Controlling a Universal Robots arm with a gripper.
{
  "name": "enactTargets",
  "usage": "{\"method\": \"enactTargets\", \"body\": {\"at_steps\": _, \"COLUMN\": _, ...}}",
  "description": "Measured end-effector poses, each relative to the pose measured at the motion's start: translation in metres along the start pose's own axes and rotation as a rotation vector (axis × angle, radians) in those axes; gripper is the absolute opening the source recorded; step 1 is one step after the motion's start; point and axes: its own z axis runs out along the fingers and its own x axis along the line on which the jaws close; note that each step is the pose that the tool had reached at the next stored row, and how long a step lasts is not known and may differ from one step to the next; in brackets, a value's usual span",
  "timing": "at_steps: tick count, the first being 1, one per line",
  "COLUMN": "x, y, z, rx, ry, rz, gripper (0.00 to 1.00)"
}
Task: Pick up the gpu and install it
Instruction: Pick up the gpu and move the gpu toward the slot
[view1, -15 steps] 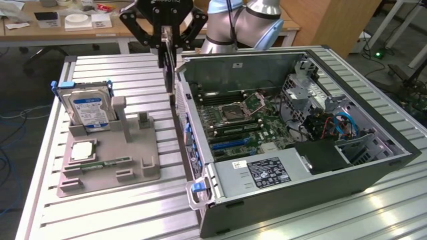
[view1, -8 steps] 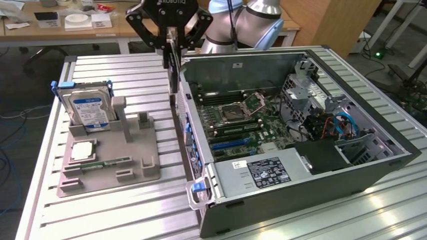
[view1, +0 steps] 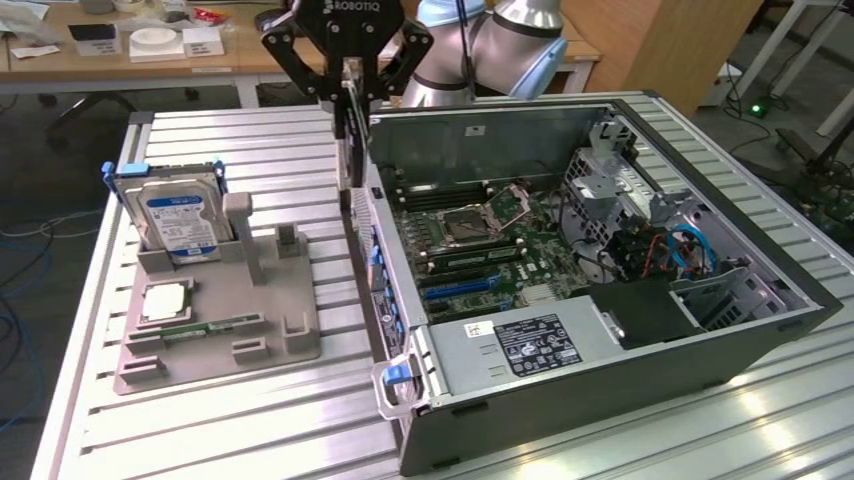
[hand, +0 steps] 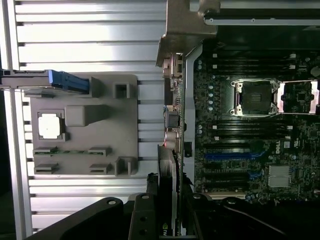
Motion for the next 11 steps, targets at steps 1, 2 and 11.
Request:
{"method": "enactTargets", "body": {"at_steps": 1, "x": -0.001, "y": 0.0000, "z": 0.0003, "rx": 0.0000, "ry": -0.0001, "rz": 0.000, "gripper": 0.27}}
{"method": "enactTargets", "body": {"at_steps": 2, "x": -0.002, "y": 0.0001, "z": 0.0005, "rx": 0.0000, "ry": -0.0001, "rz": 0.000, "gripper": 0.27}}
{"method": "enactTargets", "body": {"at_steps": 11, "x": -0.013, "y": 0.0004, "z": 0.0023, "rx": 0.0001, "ry": -0.0002, "rz": 0.000, "gripper": 0.27}}
